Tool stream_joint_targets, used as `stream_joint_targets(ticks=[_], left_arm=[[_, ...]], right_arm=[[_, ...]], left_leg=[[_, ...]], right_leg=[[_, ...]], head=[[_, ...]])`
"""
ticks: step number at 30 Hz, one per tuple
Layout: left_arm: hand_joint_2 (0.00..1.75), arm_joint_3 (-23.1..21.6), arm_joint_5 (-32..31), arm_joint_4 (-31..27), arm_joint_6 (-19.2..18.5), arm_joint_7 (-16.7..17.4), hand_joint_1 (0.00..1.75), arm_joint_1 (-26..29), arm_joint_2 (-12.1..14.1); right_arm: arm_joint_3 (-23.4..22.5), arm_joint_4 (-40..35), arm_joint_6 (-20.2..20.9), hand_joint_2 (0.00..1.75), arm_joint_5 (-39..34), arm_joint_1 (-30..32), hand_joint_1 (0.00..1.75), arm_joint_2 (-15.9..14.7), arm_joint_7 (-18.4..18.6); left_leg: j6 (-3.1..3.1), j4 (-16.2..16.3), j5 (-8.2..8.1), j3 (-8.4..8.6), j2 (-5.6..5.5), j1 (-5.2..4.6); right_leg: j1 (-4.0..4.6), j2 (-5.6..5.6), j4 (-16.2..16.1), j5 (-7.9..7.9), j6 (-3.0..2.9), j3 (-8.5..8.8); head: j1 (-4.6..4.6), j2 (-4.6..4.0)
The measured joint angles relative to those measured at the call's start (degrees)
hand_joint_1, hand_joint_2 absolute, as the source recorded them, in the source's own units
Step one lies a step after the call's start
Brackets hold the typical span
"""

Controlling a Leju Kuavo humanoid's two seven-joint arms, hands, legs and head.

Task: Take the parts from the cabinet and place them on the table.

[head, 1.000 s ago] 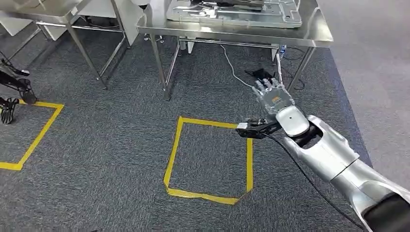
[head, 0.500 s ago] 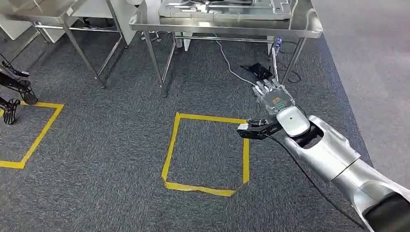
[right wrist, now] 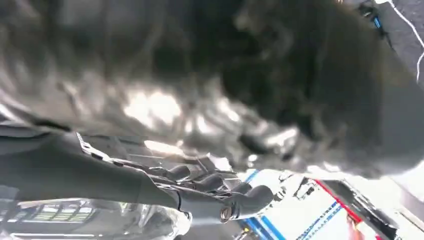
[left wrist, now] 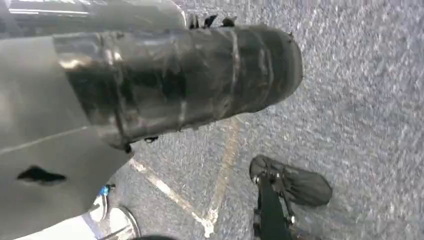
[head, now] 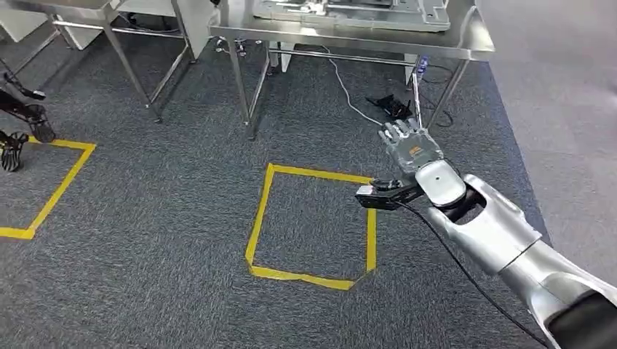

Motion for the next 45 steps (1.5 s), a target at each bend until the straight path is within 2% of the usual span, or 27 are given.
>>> stream_joint_targets(ticks=[1, 2, 3, 4, 7, 8, 11, 13, 14, 16, 17, 18, 20, 22, 23, 28, 30, 32, 33, 34, 35, 37, 38, 39, 42, 43, 45], left_arm=[[0.00, 0.00, 0.00, 0.00, 0.00, 0.00, 0.00, 0.08, 0.00], [0.00, 0.00, 0.00, 0.00, 0.00, 0.00, 0.00, 0.12, 0.00], [0.00, 0.00, 0.00, 0.00, 0.00, 0.00, 0.00, 0.15, 0.00], [0.00, 0.00, 0.00, 0.00, 0.00, 0.00, 0.00, 0.18, 0.00], [0.00, 0.02, 0.00, 0.00, 0.00, 0.00, 0.00, 0.07, -0.07], [0.00, 0.02, 0.00, 0.00, 0.00, 0.00, 0.00, 0.04, -0.11], [0.00, 0.02, 0.00, 0.00, 0.00, 0.00, 0.00, 0.08, -0.15], [0.00, 0.02, 0.00, 0.00, 0.02, 0.00, 0.00, 0.12, -0.11], [0.00, 0.00, 0.00, 0.00, 0.00, 0.00, 0.00, 0.07, -0.13], [0.00, 0.00, 0.00, 0.00, 0.00, 0.00, 0.00, 0.01, -0.15], [0.00, 0.00, 0.00, 0.00, 0.00, 0.00, 0.00, 0.09, -0.15], [0.00, 0.00, 0.00, 0.00, 0.00, 0.00, 0.00, 0.23, -0.17], [0.00, 0.00, 0.00, 0.00, 0.00, 0.00, 0.00, 0.36, -0.15], [0.00, 0.00, 0.00, 0.00, 0.00, 0.00, 0.00, 0.27, -0.11], [0.00, 0.00, 0.00, 0.00, 0.00, 0.00, 0.00, 0.21, -0.13], [0.00, 0.02, 0.00, 0.00, 0.02, 0.00, 0.00, 0.18, -0.22], [0.00, 0.02, 0.00, 0.00, 0.02, 0.00, 0.00, 0.04, -0.24], [0.00, 0.02, 0.00, 0.00, 0.02, 0.00, 0.00, 0.17, -0.24], [0.00, 0.02, 0.00, 0.00, 0.02, 0.00, 0.00, 0.22, -0.24], [0.00, 0.02, 0.00, 0.00, 0.02, 0.00, 0.00, 0.25, -0.24], [0.00, 0.02, 0.00, 0.00, 0.02, 0.00, 0.00, 0.24, -0.24], [0.00, 0.02, 0.00, 0.00, 0.02, 0.00, 0.00, 0.16, -0.26], [0.00, 0.02, 0.00, 0.00, 0.02, 0.00, 0.00, 0.15, -0.33], [0.00, 0.02, 0.00, 0.00, 0.00, 0.00, 0.00, 0.05, -0.50], [0.00, 0.02, 0.00, 0.00, 0.00, 0.00, 0.00, 0.16, -0.44], [0.00, 0.02, 0.00, 0.02, 0.02, 0.00, 0.00, 0.18, -0.31], [0.00, 0.02, 0.00, 0.00, 0.00, 0.00, 0.00, 0.14, -0.39]], right_arm=[[0.00, 0.02, 0.00, 0.00, 0.00, 0.18, 0.00, 0.00, -0.02], [0.00, 0.02, 0.00, 0.00, 0.00, 0.37, 0.00, 0.00, -0.02], [0.00, 0.02, 0.00, 0.00, 0.00, 0.57, 0.00, 0.00, -0.02], [0.00, 0.02, 0.00, 0.00, 0.00, 0.61, 0.00, 0.00, -0.02], [0.00, 0.02, 0.00, 0.00, 0.00, 0.26, 0.00, 0.00, -0.02], [0.00, 0.00, 0.00, 0.00, 0.00, 0.11, 0.00, 0.00, 0.00], [-0.02, 0.00, -0.02, 0.00, 0.00, 0.13, 0.00, -0.02, -0.02], [-0.02, -0.02, -0.02, 0.00, 0.00, 0.08, 0.00, 0.00, -0.02], [-0.02, -0.07, -0.04, 0.00, 0.00, 0.04, 0.00, 0.00, 0.00], [-0.02, -0.07, -0.02, 0.00, 0.00, 0.07, 0.00, 0.00, -0.02], [-0.02, -0.07, -0.02, 0.00, 0.00, 0.15, 0.00, 0.00, -0.02], [-0.02, -0.07, -0.02, 0.00, 0.00, 0.25, 0.00, 0.00, -0.02], [-0.02, -0.07, -0.02, 0.00, 0.00, 0.33, 0.00, 0.00, -0.02], [-0.02, -0.07, -0.02, 0.00, 0.00, 0.24, 0.00, 0.02, -0.02], [-0.02, -0.09, -0.02, 0.00, 0.00, 0.19, 0.00, 0.02, -0.02], [-0.02, -0.13, -0.02, 0.00, 0.00, 0.04, 0.00, 0.07, -0.02], [-0.02, -0.13, -0.02, 0.00, 0.00, -0.07, 0.00, 0.02, -0.02], [-0.02, -0.13, 0.00, 0.00, 0.00, -0.02, 0.00, 0.02, -0.02], [-0.02, -0.13, 0.00, 0.00, 0.00, 0.18, 0.00, 0.02, -0.02], [-0.02, -0.13, 0.00, 0.00, 0.00, 0.33, 0.00, 0.02, -0.02], [-0.02, -0.13, 0.00, 0.00, 0.00, 0.41, 0.00, 0.02, -0.02], [-0.02, -0.13, 0.00, 0.00, 0.00, 0.22, 0.00, 0.02, -0.02], [-0.02, -0.13, 0.00, 0.00, 0.00, 0.03, 0.00, 0.02, -0.02], [-0.04, -0.13, -0.02, 0.00, 0.00, -0.11, 0.00, 0.02, -0.02], [-0.04, -0.13, -0.02, 0.00, 0.00, -0.13, 0.00, 0.00, 0.00], [-0.04, -0.15, -0.02, 0.00, 0.00, -0.09, 0.00, 0.00, -0.02], [-0.04, -0.18, -0.04, 0.00, 0.00, -0.20, 0.00, 0.02, 0.00]], left_leg=[[0.20, 0.03, 0.14, -0.23, 0.00, -0.13], [0.28, 0.10, 0.21, -0.46, 0.00, -0.26], [0.27, 0.15, 0.23, -0.58, -0.01, -0.33], [0.27, 0.20, 0.23, -0.59, -0.04, -0.38], [0.04, 0.50, 0.05, -0.44, -0.05, -0.49], [-0.23, 0.57, -0.03, -0.81, -0.02, -0.72], [-0.91, 0.47, 0.36, -0.83, 0.02, -0.64], [-1.59, 0.95, -0.40, -1.22, -0.15, -0.65], [-1.95, 2.96, -1.95, -2.00, -0.24, -0.66], [-2.51, 11.29, -6.08, -5.77, -0.23, -0.22], [-2.81, 15.51, -7.43, -7.74, -0.22, -0.05], [-3.08, 17.78, -7.43, -8.86, -0.22, 0.16], [-3.47, 14.08, -3.61, -7.29, -0.20, 0.56], [-3.77, 4.11, 1.37, -2.44, -0.18, 0.94], [-3.96, 1.72, -0.22, -1.12, -0.37, 0.73], [-1.47, 0.95, 0.38, -1.35, -0.51, 0.62], [-0.78, 0.90, 0.61, -1.50, -0.56, 0.49], [-0.44, 0.92, 0.69, -1.72, -0.57, 0.26], [-0.33, 0.93, 0.72, -1.83, -0.59, 0.03], [-0.25, 0.95, 0.73, -1.83, -0.60, -0.16], [-0.25, 0.97, 0.73, -1.82, -0.62, -0.37], [-0.20, 1.05, 0.69, -1.75, -0.65, -0.69], [-0.20, 1.05, 0.68, -1.75, -0.62, -0.67], [-0.34, 1.09, 0.68, -2.07, -0.56, -0.99], [-1.04, 0.82, 1.03, -2.00, -0.47, -0.72], [-1.37, 0.94, 0.77, -2.07, -0.50, -1.23], [-2.08, 4.00, -1.76, -3.44, -0.60, -0.82]], right_leg=[[-0.02, 0.00, 5.44, -2.31, 0.14, -2.34], [-0.01, 0.00, 9.04, -3.40, 0.21, -3.93], [-0.01, 0.00, 10.04, -2.95, 0.21, -4.29], [-0.01, -0.01, 8.65, -1.62, 0.09, -3.45], [0.31, -0.03, -6.25, 5.24, -0.92, 4.47], [0.71, -0.04, -8.21, 4.00, -1.21, 6.56], [0.93, -0.05, -9.11, 4.23, -1.40, 5.98], [0.09, -0.16, -9.99, 4.69, -2.01, 6.24], [-0.01, -0.23, -10.05, 4.75, -2.40, 6.26], [-0.03, -0.34, -10.04, 4.81, -2.48, 6.14], [-0.03, -0.35, -10.01, 4.81, -2.48, 6.09], [-0.09, -0.34, -9.94, 4.81, -2.48, 6.05], [-0.29, -0.28, -9.75, 4.77, -2.42, 6.06], [-0.70, -0.25, -9.31, 4.46, -1.92, 6.09], [-0.82, -0.25, -9.25, 4.37, -1.47, 6.02], [-0.48, 0.00, -8.93, 4.45, 0.38, 5.17], [-0.50, -0.14, -3.94, 1.02, 0.49, 3.03], [-0.24, -0.13, 4.91, -2.84, 0.57, -1.11], [-0.17, -0.13, 8.36, -3.58, 0.50, -2.84], [-0.09, -0.13, 8.89, -3.01, 0.35, -3.18], [0.07, -0.13, 6.74, -0.96, -0.05, -2.18], [0.66, -0.09, -2.58, 3.85, -1.20, 2.46], [1.18, -0.12, -6.98, 4.63, -2.01, 4.59], [1.39, -0.29, -8.21, 4.04, -2.40, 5.98], [1.62, -0.24, -9.03, 4.15, -2.40, 5.72], [0.73, -0.30, -9.89, 4.63, -2.67, 6.02], [0.55, -0.43, -10.39, 4.93, -3.13, 6.21]], head=[[-0.07, 0.00], [-0.04, 0.00], [-0.06, 0.00], [-0.04, 0.00], [-0.02, 0.00], [-0.13, 0.00], [0.09, 0.00], [0.07, 0.00], [-0.20, 0.00], [-0.35, 0.00], [-0.33, 0.00], [-0.41, 0.00], [-0.41, 0.00], [-0.41, 0.00], [-0.41, 0.00], [-0.61, 0.00], [-0.06, 0.00], [0.11, 0.00], [0.07, 0.00], [0.09, 0.00], [0.09, 0.00], [0.07, 0.00], [0.11, 0.00], [-0.22, 0.00], [0.22, 0.00], [0.17, 0.00], [-0.22, 0.00]])
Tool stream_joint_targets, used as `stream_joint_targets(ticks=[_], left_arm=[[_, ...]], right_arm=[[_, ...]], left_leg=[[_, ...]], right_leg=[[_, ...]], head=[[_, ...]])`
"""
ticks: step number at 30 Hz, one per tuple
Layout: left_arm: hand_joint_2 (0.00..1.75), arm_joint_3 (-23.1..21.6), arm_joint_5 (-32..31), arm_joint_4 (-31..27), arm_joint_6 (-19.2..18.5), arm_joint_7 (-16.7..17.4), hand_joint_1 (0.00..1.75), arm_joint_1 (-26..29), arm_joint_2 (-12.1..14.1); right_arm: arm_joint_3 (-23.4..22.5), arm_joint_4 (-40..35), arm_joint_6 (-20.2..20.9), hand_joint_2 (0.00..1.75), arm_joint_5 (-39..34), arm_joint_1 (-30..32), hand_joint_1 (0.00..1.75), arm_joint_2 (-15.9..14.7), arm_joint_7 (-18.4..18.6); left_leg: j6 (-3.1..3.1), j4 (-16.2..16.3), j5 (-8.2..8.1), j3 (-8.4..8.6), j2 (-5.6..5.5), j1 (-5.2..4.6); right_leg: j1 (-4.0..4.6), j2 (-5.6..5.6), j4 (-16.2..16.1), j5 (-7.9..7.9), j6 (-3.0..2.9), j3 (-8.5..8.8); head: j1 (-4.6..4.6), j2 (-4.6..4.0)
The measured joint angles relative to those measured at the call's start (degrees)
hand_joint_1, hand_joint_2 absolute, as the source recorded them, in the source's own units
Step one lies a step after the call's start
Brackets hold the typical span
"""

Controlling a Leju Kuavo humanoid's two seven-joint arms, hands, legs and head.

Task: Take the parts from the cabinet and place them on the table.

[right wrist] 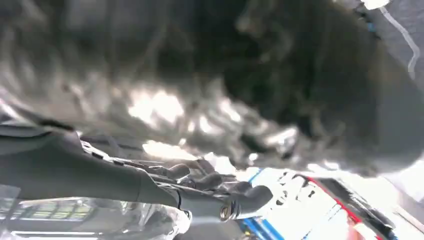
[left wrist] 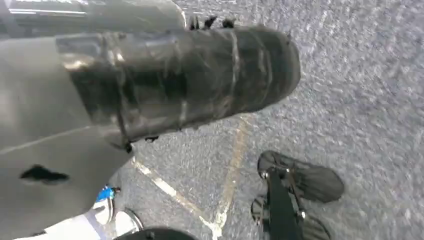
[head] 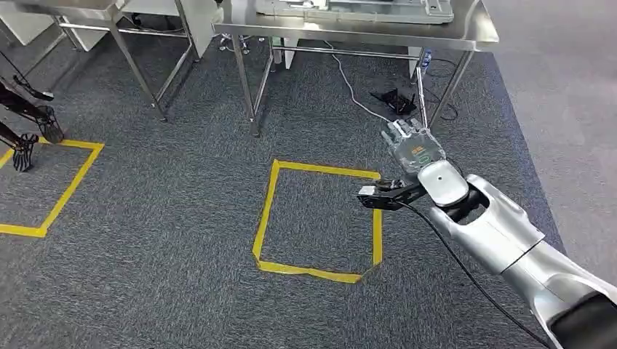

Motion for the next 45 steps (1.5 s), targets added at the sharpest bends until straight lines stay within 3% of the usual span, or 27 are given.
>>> stream_joint_targets(ticks=[2, 4, 5, 6, 8, 9, 10, 13, 15, 18, 19, 20, 21, 24, 25, 28, 30, 31, 33, 34, 35, 36, 37, 39, 40, 43, 45], left_arm=[[0.00, 0.00, 0.00, 0.00, 0.00, 0.00, 0.00, -0.06, 0.02], [0.00, 0.00, 0.00, 0.00, 0.00, 0.00, 0.00, 0.16, 0.00], [0.00, 0.00, 0.00, 0.00, 0.00, 0.00, 0.00, 0.29, 0.00], [0.00, 0.00, 0.00, 0.00, 0.00, 0.00, 0.00, 0.28, 0.00], [0.00, 0.00, 0.00, 0.00, 0.00, 0.00, 0.00, 0.20, 0.07], [0.00, 0.00, 0.00, 0.00, 0.00, 0.00, 0.00, 0.18, 0.04], [0.00, 0.00, 0.00, 0.00, 0.00, 0.00, 0.00, 0.13, 0.07], [0.00, 0.00, 0.00, 0.00, 0.02, 0.00, 0.00, 0.13, 0.04], [0.00, 0.00, 0.00, 0.00, 0.00, 0.00, 0.00, 0.03, 0.02], [0.00, 0.00, 0.00, 0.00, 0.02, 0.00, 0.00, 0.05, 0.07], [0.00, 0.00, 0.00, 0.00, 0.02, 0.00, 0.00, 0.07, 0.07], [0.00, 0.00, 0.00, 0.02, 0.02, 0.00, 0.00, 0.09, 0.07], [0.00, 0.00, 0.00, 0.00, 0.02, 0.00, 0.00, 0.09, 0.07], [0.00, 0.00, 0.00, 0.00, 0.02, 0.00, 0.00, 0.06, -0.02], [0.00, 0.00, 0.00, 0.00, 0.00, 0.00, 0.00, 0.00, -0.11], [0.00, 0.00, 0.00, 0.00, 0.00, 0.00, 0.00, 0.01, -0.09], [0.00, 0.00, 0.00, 0.00, 0.02, 0.00, 0.00, 0.08, 0.02], [0.00, 0.00, 0.00, 0.00, 0.00, 0.00, 0.00, 0.01, 0.04], [0.00, 0.00, 0.00, 0.00, 0.00, 0.00, 0.00, -0.05, 0.02], [0.00, 0.00, 0.00, 0.00, 0.00, 0.00, 0.00, 0.01, 0.02], [0.00, 0.00, 0.00, 0.00, 0.00, 0.00, 0.00, 0.15, 0.02], [0.00, 0.00, 0.00, 0.00, 0.00, 0.00, 0.00, 0.26, 0.02], [0.00, 0.00, 0.00, 0.00, 0.00, 0.00, 0.00, 0.25, 0.02], [0.00, 0.00, 0.00, 0.00, 0.00, 0.00, 0.00, 0.14, 0.07], [0.00, 0.00, 0.00, 0.00, 0.00, 0.00, 0.00, 0.09, 0.09], [0.00, 0.00, 0.00, 0.00, 0.02, 0.00, 0.00, 0.08, 0.15], [0.00, 0.00, 0.00, 0.00, 0.00, 0.00, 0.00, 0.02, 0.13]], right_arm=[[0.00, 0.00, 0.02, 0.00, 0.00, 0.09, 0.00, 0.00, -0.02], [0.00, 0.00, 0.02, 0.00, 0.00, 0.27, 0.00, 0.02, -0.02], [0.00, 0.00, 0.02, 0.00, 0.00, 0.41, 0.00, 0.02, -0.02], [-0.02, 0.00, 0.02, 0.00, 0.00, 0.46, 0.00, 0.02, -0.02], [0.00, 0.00, 0.02, 0.00, 0.00, 0.36, 0.00, 0.02, -0.02], [0.00, 0.00, 0.02, 0.00, 0.00, 0.33, 0.00, 0.02, -0.02], [0.00, -0.04, 0.02, 0.00, 0.00, 0.26, 0.00, 0.02, -0.02], [0.00, -0.11, 0.02, 0.00, 0.00, 0.27, 0.00, 0.04, -0.04], [-0.02, -0.11, 0.02, 0.00, 0.00, 0.26, 0.00, 0.00, -0.02], [-0.02, -0.09, 0.04, 0.00, 0.00, 0.22, 0.00, 0.00, -0.02], [-0.02, -0.07, 0.04, 0.00, 0.00, 0.44, 0.00, 0.00, -0.02], [-0.02, -0.07, 0.04, 0.00, 0.00, 0.64, 0.00, 0.00, -0.02], [-0.02, -0.07, 0.04, 0.00, 0.00, 0.71, 0.00, 0.00, -0.02], [-0.02, -0.07, 0.04, 0.00, 0.00, 0.34, 0.00, 0.00, -0.02], [-0.02, -0.09, 0.02, 0.00, 0.00, 0.20, 0.00, 0.00, 0.00], [-0.02, -0.09, 0.02, 0.00, 0.00, 0.13, 0.00, 0.00, 0.00], [-0.02, -0.13, 0.02, 0.00, 0.00, 0.10, 0.00, 0.02, -0.02], [-0.02, -0.13, 0.00, 0.00, 0.00, 0.07, 0.00, 0.02, 0.00], [-0.02, -0.11, 0.02, 0.00, 0.00, 0.04, 0.00, 0.02, -0.02], [-0.02, -0.11, 0.02, 0.00, 0.00, 0.15, 0.00, 0.02, -0.02], [-0.02, -0.11, 0.02, 0.00, 0.00, 0.28, 0.00, 0.02, -0.02], [-0.02, -0.11, 0.02, 0.00, 0.00, 0.37, 0.00, 0.02, -0.02], [-0.02, -0.11, 0.02, 0.00, 0.00, 0.37, 0.00, 0.02, -0.02], [-0.02, -0.11, 0.02, 0.00, 0.00, 0.28, 0.00, 0.02, -0.02], [-0.02, -0.11, 0.02, 0.00, 0.00, 0.27, 0.00, 0.02, -0.02], [-0.02, -0.11, 0.02, 0.00, 0.00, 0.24, 0.00, 0.02, -0.02], [-0.02, -0.11, 0.02, 0.00, 0.00, 0.24, 0.00, 0.07, -0.02]], left_leg=[[-0.61, 8.53, -4.33, -3.72, 0.01, 0.48], [-1.14, 14.64, -6.01, -6.50, 0.04, 0.74], [-1.36, 14.43, -4.79, -6.45, 0.05, 0.98], [-1.51, 11.67, -2.72, -5.14, 0.06, 1.16], [-1.85, 1.01, 2.54, 0.22, 0.12, 1.52], [-1.99, -2.29, 1.91, 1.80, 0.08, 1.54], [-1.38, -2.28, 1.88, 2.46, -0.28, 0.87], [0.07, -2.56, 1.68, 2.01, -0.23, 0.95], [1.08, -3.25, 2.11, 2.30, -0.19, 1.20], [1.83, -3.26, 2.22, 2.12, -0.17, 1.05], [1.90, -3.25, 2.19, 2.06, -0.17, 0.93], [1.91, -3.24, 2.19, 2.08, -0.19, 0.85], [1.91, -3.24, 2.19, 2.12, -0.21, 0.75], [1.89, -3.25, 2.08, 2.44, -0.26, 0.52], [1.71, -3.23, 2.02, 2.23, -0.24, 0.27], [0.82, -3.61, 2.39, 2.26, -0.14, 0.51], [0.16, -2.91, 1.64, 1.97, -0.15, 0.39], [-0.14, -1.06, 0.10, 1.14, -0.10, 0.34], [-0.71, 7.68, -4.37, -2.86, -0.10, 0.66], [-0.99, 11.78, -5.73, -4.78, -0.09, 0.77], [-1.22, 13.65, -5.55, -5.70, -0.09, 0.94], [-1.40, 12.85, -4.23, -5.32, -0.07, 1.12], [-1.57, 9.41, -1.71, -3.64, -0.07, 1.28], [-1.58, -0.49, 2.70, 1.52, 0.00, 1.48], [-1.31, -3.37, 1.89, 3.33, -0.03, 1.38], [0.03, -3.52, 1.92, 2.90, -0.12, 1.01], [1.10, -4.22, 2.44, 3.06, -0.01, 1.54]], right_leg=[[0.00, -0.03, 0.03, 0.01, -0.07, -0.08], [-0.06, -0.02, 0.19, 0.00, -0.07, -0.20], [-0.13, 0.04, 0.31, -0.03, -0.03, -0.24], [-0.22, 0.06, 0.41, -0.11, 0.09, -0.23], [-0.60, 0.11, 0.83, -0.47, 0.64, -0.12], [-0.58, 0.11, 0.99, -0.67, 1.02, -0.16], [-0.45, 0.22, 1.03, -0.65, 1.42, -0.50], [-0.23, 0.31, 1.15, -0.43, 2.18, -0.51], [-0.52, 0.37, 2.33, -1.64, 2.74, -1.14], [-0.41, 0.31, 13.96, -7.48, 3.11, -6.41], [-0.40, 0.31, 18.01, -8.61, 3.16, -8.46], [-0.38, 0.31, 19.22, -8.15, 3.07, -9.19], [-0.34, 0.31, 17.82, -6.48, 2.88, -8.64], [0.32, 0.36, 3.66, 0.53, 1.38, -1.91], [0.61, 0.30, 2.00, -0.37, 1.00, -0.10], [0.91, 0.31, 0.92, -0.38, 0.91, -0.46], [0.08, 0.14, -0.50, 0.33, 0.49, 0.23], [-0.05, 0.14, -0.80, 0.42, 0.18, 0.33], [-0.06, -0.01, -0.80, 0.54, -0.06, 0.26], [-0.06, -0.03, -0.77, 0.54, -0.06, 0.21], [-0.08, -0.03, -0.73, 0.54, -0.06, 0.19], [-0.13, 0.01, -0.67, 0.53, -0.05, 0.19], [-0.19, 0.06, -0.52, 0.48, 0.02, 0.18], [-0.30, 0.11, -0.01, 0.19, 0.47, 0.18], [-0.14, 0.14, 0.28, 0.00, 0.81, -0.03], [0.04, 0.18, 0.43, 0.22, 1.79, -0.31], [-0.04, 0.18, 0.80, -0.14, 2.47, -0.61]], head=[[-0.04, 0.00], [-0.09, 0.00], [-0.11, 0.00], [-0.13, 0.00], [-0.13, 0.00], [-0.13, 0.00], [-0.31, 0.00], [-0.20, 0.00], [-0.11, 0.00], [0.15, 0.00], [0.11, 0.00], [0.13, 0.00], [0.13, 0.00], [0.15, 0.00], [0.00, 0.00], [0.37, 0.00], [0.31, 0.00], [0.07, 0.00], [-0.09, 0.00], [-0.11, 0.00], [-0.15, 0.00], [-0.13, 0.00], [-0.13, 0.00], [-0.13, 0.00], [-0.15, 0.00], [-0.07, 0.00], [-0.09, 0.00]])
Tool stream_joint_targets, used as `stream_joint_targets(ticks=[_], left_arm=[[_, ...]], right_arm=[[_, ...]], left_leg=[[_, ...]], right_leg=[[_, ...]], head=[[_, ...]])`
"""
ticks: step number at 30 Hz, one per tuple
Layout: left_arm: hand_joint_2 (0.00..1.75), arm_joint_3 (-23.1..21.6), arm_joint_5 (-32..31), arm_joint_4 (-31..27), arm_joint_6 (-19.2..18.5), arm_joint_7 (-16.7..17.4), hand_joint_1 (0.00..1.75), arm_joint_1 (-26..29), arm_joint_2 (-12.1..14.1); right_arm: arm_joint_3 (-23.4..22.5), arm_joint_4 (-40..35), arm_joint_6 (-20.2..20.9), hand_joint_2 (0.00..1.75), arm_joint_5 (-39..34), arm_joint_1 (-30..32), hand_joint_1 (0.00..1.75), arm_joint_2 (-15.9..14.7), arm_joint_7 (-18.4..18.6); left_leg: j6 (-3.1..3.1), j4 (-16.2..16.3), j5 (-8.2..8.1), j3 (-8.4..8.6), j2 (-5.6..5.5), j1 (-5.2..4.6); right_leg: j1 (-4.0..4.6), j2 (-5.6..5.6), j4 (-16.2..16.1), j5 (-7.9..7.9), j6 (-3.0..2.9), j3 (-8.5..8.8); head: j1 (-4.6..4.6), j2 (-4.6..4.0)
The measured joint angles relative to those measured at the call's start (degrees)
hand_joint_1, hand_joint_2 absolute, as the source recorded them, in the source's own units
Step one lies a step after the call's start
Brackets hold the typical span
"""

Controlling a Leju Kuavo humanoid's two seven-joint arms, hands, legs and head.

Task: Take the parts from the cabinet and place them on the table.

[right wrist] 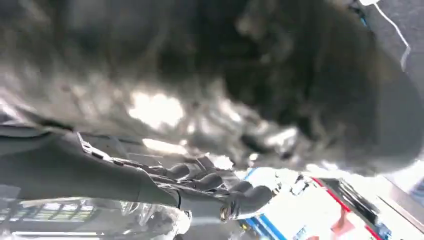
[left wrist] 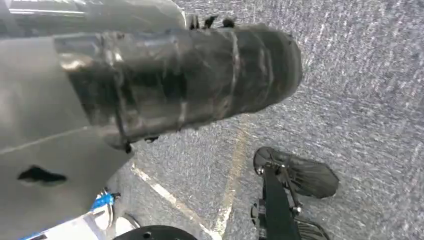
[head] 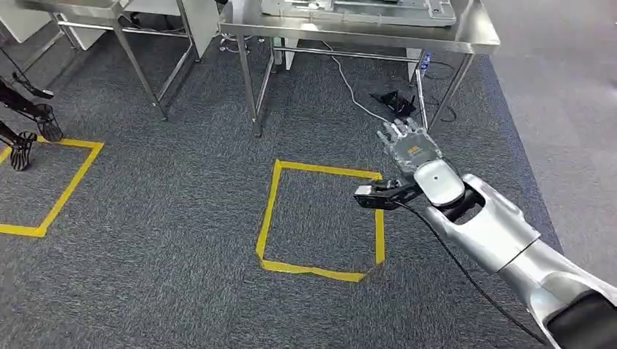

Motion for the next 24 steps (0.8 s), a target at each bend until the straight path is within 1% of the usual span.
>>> stream_joint_targets(ticks=[1, 2, 3, 4, 5, 6, 7, 8, 9, 10, 11, 12, 14, 15, 16, 17, 19, 20, 21, 22, 23, 24], left_arm=[[0.00, 0.00, 0.00, 0.00, 0.00, 0.00, 0.00, -0.07, 0.00], [0.00, 0.00, 0.00, 0.00, 0.02, 0.00, 0.00, -0.08, 0.00], [0.00, 0.00, 0.00, 0.02, 0.02, 0.00, 0.00, 0.00, 0.00], [0.00, 0.00, 0.00, 0.02, 0.02, 0.00, 0.00, 0.05, 0.00], [0.00, 0.00, 0.00, 0.02, 0.02, 0.00, 0.00, 0.08, 0.00], [0.00, 0.00, 0.00, 0.00, 0.02, 0.00, 0.00, 0.09, 0.00], [0.00, 0.00, 0.00, 0.02, 0.02, 0.00, 0.00, 0.09, 0.00], [0.00, 0.00, 0.00, 0.00, 0.02, 0.00, 0.00, 0.08, 0.00], [0.00, 0.00, 0.00, 0.00, 0.00, 0.00, 0.00, 0.07, -0.02], [0.00, 0.00, 0.00, 0.00, 0.00, 0.00, 0.00, 0.05, -0.04], [0.00, 0.00, 0.00, 0.00, 0.00, 0.00, 0.00, 0.00, -0.04], [0.00, 0.00, 0.00, 0.02, 0.00, 0.00, 0.00, 0.02, -0.04], [0.00, 0.00, 0.00, 0.00, 0.00, 0.00, 0.00, 0.02, -0.04], [0.00, 0.00, 0.00, 0.00, 0.00, 0.00, 0.00, 0.01, 0.00], [0.00, 0.00, 0.00, 0.00, 0.00, 0.00, 0.00, 0.05, 0.00], [0.00, 0.00, 0.00, 0.00, 0.00, 0.00, 0.00, -0.01, 0.00], [0.00, 0.00, 0.00, 0.00, 0.00, 0.00, 0.00, -0.01, 0.00], [0.00, 0.00, 0.00, 0.00, 0.00, 0.00, 0.00, 0.11, -0.02], [0.00, 0.00, 0.00, 0.00, 0.00, 0.00, 0.00, 0.26, -0.02], [0.00, 0.00, 0.00, 0.00, 0.00, 0.00, 0.00, 0.32, -0.02], [0.00, 0.00, 0.00, 0.00, 0.00, 0.00, 0.00, 0.28, -0.02], [0.00, 0.00, 0.00, 0.02, 0.00, 0.00, 0.00, 0.22, 0.02]], right_arm=[[0.00, 0.00, 0.00, 0.00, 0.00, -0.06, 0.00, -0.04, 0.00], [0.00, 0.00, 0.00, 0.00, 0.00, -0.17, 0.00, -0.07, 0.02], [0.00, 0.00, 0.00, 0.00, 0.00, -0.12, 0.00, -0.07, 0.00], [0.00, 0.00, 0.02, 0.00, 0.00, 0.09, 0.00, -0.07, 0.00], [0.00, 0.00, 0.02, 0.00, 0.00, 0.33, 0.00, -0.07, 0.00], [0.00, 0.02, 0.02, 0.00, 0.00, 0.50, 0.00, -0.07, 0.00], [0.00, 0.00, 0.02, 0.00, 0.00, 0.49, 0.00, -0.07, 0.00], [0.00, 0.00, 0.02, 0.00, 0.00, 0.38, 0.00, -0.07, 0.00], [0.00, 0.00, 0.02, 0.00, 0.00, 0.22, 0.00, -0.07, 0.00], [0.00, 0.00, 0.02, 0.00, 0.00, 0.04, 0.00, -0.07, 0.00], [0.00, 0.00, 0.02, 0.00, 0.00, -0.02, 0.00, -0.07, 0.00], [0.00, 0.00, 0.02, 0.00, 0.00, -0.02, 0.00, -0.07, 0.00], [0.00, 0.00, 0.02, 0.00, 0.00, 0.01, 0.00, -0.07, 0.00], [0.00, -0.02, 0.00, 0.00, 0.00, 0.00, 0.00, -0.07, 0.00], [0.00, -0.02, -0.02, 0.00, 0.00, -0.07, 0.00, -0.04, 0.00], [-0.02, -0.02, 0.00, 0.00, 0.00, -0.14, 0.00, -0.07, 0.00], [0.00, -0.02, 0.00, 0.00, 0.00, 0.02, 0.00, -0.04, 0.00], [0.00, -0.02, 0.00, 0.00, 0.00, 0.14, 0.00, -0.05, 0.00], [0.00, 0.00, 0.02, 0.00, 0.00, 0.21, 0.00, -0.07, 0.00], [0.00, 0.00, 0.02, 0.00, 0.00, 0.23, 0.00, -0.07, 0.00], [-0.02, -0.02, 0.00, 0.00, 0.00, 0.21, 0.00, -0.04, 0.00], [0.00, -0.02, 0.00, 0.00, 0.00, 0.17, 0.00, -0.04, 0.00]], left_leg=[[0.32, -0.13, 0.12, -0.01, -0.04, -0.13], [0.61, -0.13, 0.23, -0.11, -0.03, -0.15], [0.72, -0.12, 0.23, -0.24, -0.02, -0.21], [0.74, -0.10, 0.23, -0.38, -0.02, -0.25], [0.77, -0.09, 0.26, -0.47, -0.03, -0.26], [0.77, -0.08, 0.27, -0.47, -0.04, -0.26], [0.77, -0.06, 0.27, -0.44, -0.06, -0.24], [0.69, -0.03, 0.22, -0.33, -0.07, -0.23], [0.53, 0.05, 0.12, -0.19, -0.07, -0.21], [0.25, 0.09, 0.05, -0.27, -0.08, -0.28], [-0.16, 0.20, 0.10, -0.47, -0.11, -0.44], [-0.51, 0.22, 0.17, -0.41, -0.12, -0.45], [-1.14, -0.03, 0.52, -0.51, -0.10, -0.43], [-1.50, 0.17, 0.12, -0.80, -0.10, -0.47], [-1.77, 1.45, -0.89, -1.36, -0.06, -0.31], [-1.93, 4.75, -2.96, -2.89, -0.06, -0.30], [-2.30, 13.96, -6.92, -7.30, -0.06, -0.27], [-2.43, 17.43, -7.62, -9.04, -0.05, -0.27], [-2.43, 18.11, -6.87, -9.50, -0.05, -0.27], [-2.38, 16.60, -5.31, -8.84, -0.05, -0.28], [-2.20, 12.03, -2.38, -6.66, -0.05, -0.28], [-1.89, 6.57, 0.21, -3.95, -0.05, -0.29]], right_leg=[[-0.11, 0.00, 1.75, -1.49, 0.21, -0.78], [-0.16, 0.04, 5.27, -3.77, 0.38, -2.32], [-0.25, 0.03, 10.40, -6.29, 0.58, -4.60], [-0.30, 0.02, 14.69, -7.95, 0.74, -6.58], [-0.34, 0.02, 17.40, -8.43, 0.85, -7.91], [-0.38, 0.01, 17.26, -7.50, 0.89, -7.83], [-0.44, -0.01, 14.62, -5.41, 0.84, -6.48], [-0.50, -0.02, 10.14, -2.94, 0.72, -4.20], [-0.56, -0.05, 4.29, -0.49, 0.58, -1.13], [-0.54, -0.04, 0.37, -0.65, 0.41, 0.72], [0.06, 0.06, 0.11, -0.55, 0.24, 1.52], [0.08, 0.08, -0.11, -0.63, -0.11, 1.32], [0.25, 0.16, -0.16, -0.57, -0.59, 0.96], [-0.44, 0.17, -0.88, -0.19, -1.18, 1.18], [-0.37, 0.15, -1.08, -0.06, -1.44, 1.32], [-0.35, 0.04, -1.06, -0.03, -2.05, 1.23], [-0.15, -0.04, -1.00, -0.06, -2.23, 1.09], [-0.06, -0.03, -0.95, -0.07, -2.26, 1.04], [-0.03, 0.00, -0.84, -0.10, -2.30, 1.03], [-0.01, 0.06, -0.73, -0.15, -2.34, 1.03], [0.00, 0.13, -0.57, -0.24, -2.32, 1.07], [0.01, 0.18, -0.45, -0.36, -2.21, 1.14]], head=[[0.35, 0.00], [0.55, 0.00], [0.52, 0.00], [0.55, 0.00], [0.52, 0.00], [0.55, 0.00], [0.55, 0.00], [0.55, 0.00], [0.55, 0.00], [0.57, 0.00], [0.46, 0.00], [0.50, 0.00], [0.50, 0.00], [0.52, 0.00], [0.44, 0.00], [0.09, 0.00], [0.13, 0.00], [0.09, 0.00], [0.11, 0.00], [0.11, 0.00], [0.07, 0.00], [0.09, 0.00]])
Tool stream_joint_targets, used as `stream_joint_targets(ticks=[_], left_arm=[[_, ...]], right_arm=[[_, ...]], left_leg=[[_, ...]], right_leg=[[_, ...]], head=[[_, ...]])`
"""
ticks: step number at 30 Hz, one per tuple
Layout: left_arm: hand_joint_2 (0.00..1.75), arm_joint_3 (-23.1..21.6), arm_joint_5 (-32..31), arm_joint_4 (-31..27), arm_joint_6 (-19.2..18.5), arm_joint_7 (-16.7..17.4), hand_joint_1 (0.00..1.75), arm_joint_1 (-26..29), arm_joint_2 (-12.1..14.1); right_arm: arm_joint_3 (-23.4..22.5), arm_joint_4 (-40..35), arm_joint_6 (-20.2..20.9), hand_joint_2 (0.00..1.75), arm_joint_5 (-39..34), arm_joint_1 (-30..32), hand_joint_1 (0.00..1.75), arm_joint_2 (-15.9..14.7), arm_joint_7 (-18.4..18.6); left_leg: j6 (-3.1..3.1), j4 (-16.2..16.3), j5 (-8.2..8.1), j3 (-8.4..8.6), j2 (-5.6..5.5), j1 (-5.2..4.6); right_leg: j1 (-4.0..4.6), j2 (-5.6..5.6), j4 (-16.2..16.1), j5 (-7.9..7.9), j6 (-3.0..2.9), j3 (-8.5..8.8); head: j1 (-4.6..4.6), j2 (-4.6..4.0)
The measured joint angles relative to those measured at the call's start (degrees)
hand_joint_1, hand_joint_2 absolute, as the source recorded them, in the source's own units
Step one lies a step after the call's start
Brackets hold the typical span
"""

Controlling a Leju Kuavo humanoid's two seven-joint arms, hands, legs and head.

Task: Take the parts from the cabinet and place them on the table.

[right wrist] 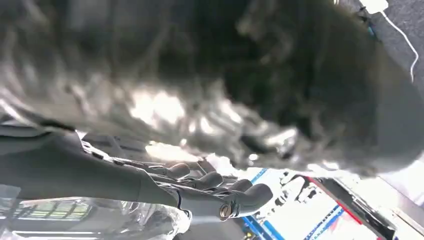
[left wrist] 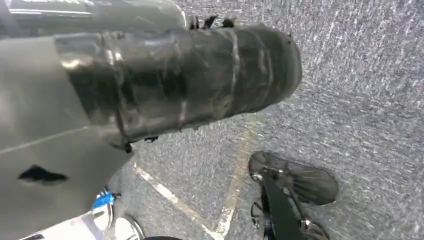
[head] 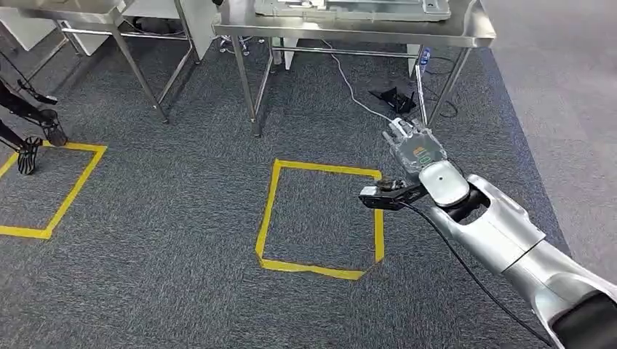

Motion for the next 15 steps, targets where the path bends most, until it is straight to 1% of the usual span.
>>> stream_joint_targets(ticks=[1, 2, 3, 4, 5, 6, 7, 8, 9, 10, 11, 12, 13, 14, 15], left_arm=[[0.00, 0.00, 0.00, -0.02, 0.00, 0.00, 0.00, -0.04, 0.02], [0.00, 0.00, 0.00, 0.00, 0.02, 0.00, 0.00, -0.07, 0.13], [0.00, 0.00, 0.00, -0.02, 0.00, 0.00, 0.00, -0.10, 0.15], [0.00, 0.00, 0.00, 0.00, 0.00, 0.00, 0.00, -0.15, 0.13], [0.00, 0.00, 0.00, -0.02, 0.00, 0.00, 0.00, -0.12, 0.13], [0.00, 0.00, 0.00, -0.02, 0.00, 0.00, 0.00, -0.14, 0.13], [0.00, 0.00, 0.00, -0.02, 0.00, 0.00, 0.00, -0.21, 0.07], [0.00, 0.00, 0.00, 0.00, 0.00, 0.00, 0.00, -0.24, 0.09], [0.00, 0.00, 0.00, 0.00, 0.00, 0.00, 0.00, -0.24, 0.09], [0.00, 0.00, 0.00, 0.00, 0.00, 0.00, 0.00, -0.19, 0.09], [0.00, 0.00, 0.00, 0.00, 0.00, 0.00, 0.00, -0.14, 0.09], [0.00, 0.00, 0.00, 0.00, 0.02, 0.00, 0.00, -0.13, 0.09], [0.00, 0.00, 0.00, 0.00, 0.00, 0.00, 0.00, -0.12, 0.07], [0.00, 0.00, 0.00, -0.02, 0.00, 0.00, 0.00, -0.12, 0.07], [0.00, 0.00, 0.00, -0.02, 0.00, 0.00, 0.00, -0.14, 0.00]], right_arm=[[0.00, 0.00, 0.00, 0.00, 0.00, -0.03, 0.00, 0.00, 0.00], [0.00, 0.00, 0.00, 0.00, 0.00, -0.10, 0.00, 0.00, 0.00], [0.00, 0.02, 0.02, 0.00, 0.00, -0.09, 0.00, 0.00, 0.00], [0.00, 0.02, 0.02, 0.00, 0.00, -0.05, 0.00, -0.02, 0.02], [0.00, 0.02, 0.00, 0.00, 0.00, -0.07, 0.00, -0.02, 0.00], [0.00, 0.00, 0.00, 0.00, 0.00, -0.11, 0.00, 0.00, 0.00], [-0.02, -0.11, -0.02, 0.00, 0.00, -0.07, 0.00, 0.02, 0.00], [-0.02, -0.11, 0.00, 0.00, 0.00, -0.27, 0.00, -0.02, 0.00], [-0.02, -0.11, 0.02, 0.00, 0.00, -0.33, 0.00, -0.09, 0.02], [-0.02, -0.09, 0.02, 0.00, 0.00, -0.17, 0.00, -0.09, 0.00], [-0.02, -0.07, 0.02, 0.00, 0.00, 0.10, 0.00, -0.07, 0.00], [0.00, -0.07, 0.02, 0.00, 0.00, 0.29, 0.00, -0.07, 0.00], [-0.02, -0.07, 0.02, 0.00, 0.00, 0.36, 0.00, -0.07, 0.00], [-0.02, -0.07, 0.02, 0.00, 0.00, 0.31, 0.00, -0.07, 0.00], [-0.02, -0.07, 0.02, 0.00, 0.00, 0.18, 0.00, -0.07, 0.00]], left_leg=[[0.37, -4.59, 0.90, 2.18, 0.00, -0.08], [0.58, -5.48, 0.19, 3.45, -0.01, -0.49], [0.72, -5.64, 0.51, 2.93, -0.05, -0.59], [1.00, -6.04, 0.08, 2.96, -0.04, -0.60], [1.18, -6.11, 0.21, 2.92, -0.03, -0.65], [1.60, -6.70, 0.48, 3.17, -0.01, -0.18], [1.96, -7.32, 0.83, 3.61, 0.14, 0.01], [2.40, -7.50, 0.95, 3.61, 0.15, 0.03], [2.54, -7.49, 0.96, 3.50, 0.14, 0.03], [2.56, -7.48, 0.94, 3.44, 0.13, 0.02], [2.59, -7.45, 0.92, 3.38, 0.10, 0.01], [2.57, -7.36, 0.90, 3.32, 0.09, 0.02], [2.50, -7.26, 0.84, 3.32, 0.05, 0.08], [2.36, -7.15, 0.75, 3.36, 0.02, 0.13], [2.12, -6.94, 0.59, 3.45, 0.01, 0.24]], right_leg=[[0.00, 0.02, 0.10, -0.13, 0.19, 0.01], [0.31, 0.09, 0.17, -0.19, 0.40, -0.30], [0.25, 0.04, 0.18, -0.09, 0.66, -0.33], [0.22, 0.07, 0.22, -0.05, 1.03, -0.38], [0.21, 0.09, -0.07, 0.16, 1.37, -0.31], [0.52, 0.10, -0.08, 0.07, 1.74, -0.22], [0.24, 0.09, 0.78, -0.71, 2.02, -0.63], [0.23, 0.04, 3.40, -2.57, 2.32, -1.84], [0.12, 0.06, 7.91, -4.91, 2.54, -3.97], [-0.02, 0.07, 12.57, -6.83, 2.77, -6.22], [-0.18, 0.06, 16.32, -7.85, 3.00, -8.14], [-0.35, 0.04, 17.74, -7.56, 3.15, -9.05], [-0.51, 0.03, 16.47, -6.01, 3.26, -8.55], [-0.70, 0.03, 13.05, -3.64, 3.33, -6.97], [-0.84, -0.02, 7.76, -0.93, 3.38, -4.38]], head=[[0.00, 0.00], [0.04, 0.00], [0.09, 0.00], [-0.07, 0.00], [0.07, 0.00], [-0.04, 0.00], [-0.04, 0.00], [0.39, 0.00], [0.57, 0.00], [0.61, 0.00], [0.57, 0.00], [0.59, 0.00], [0.59, 0.00], [0.59, 0.00], [0.59, 0.00]])
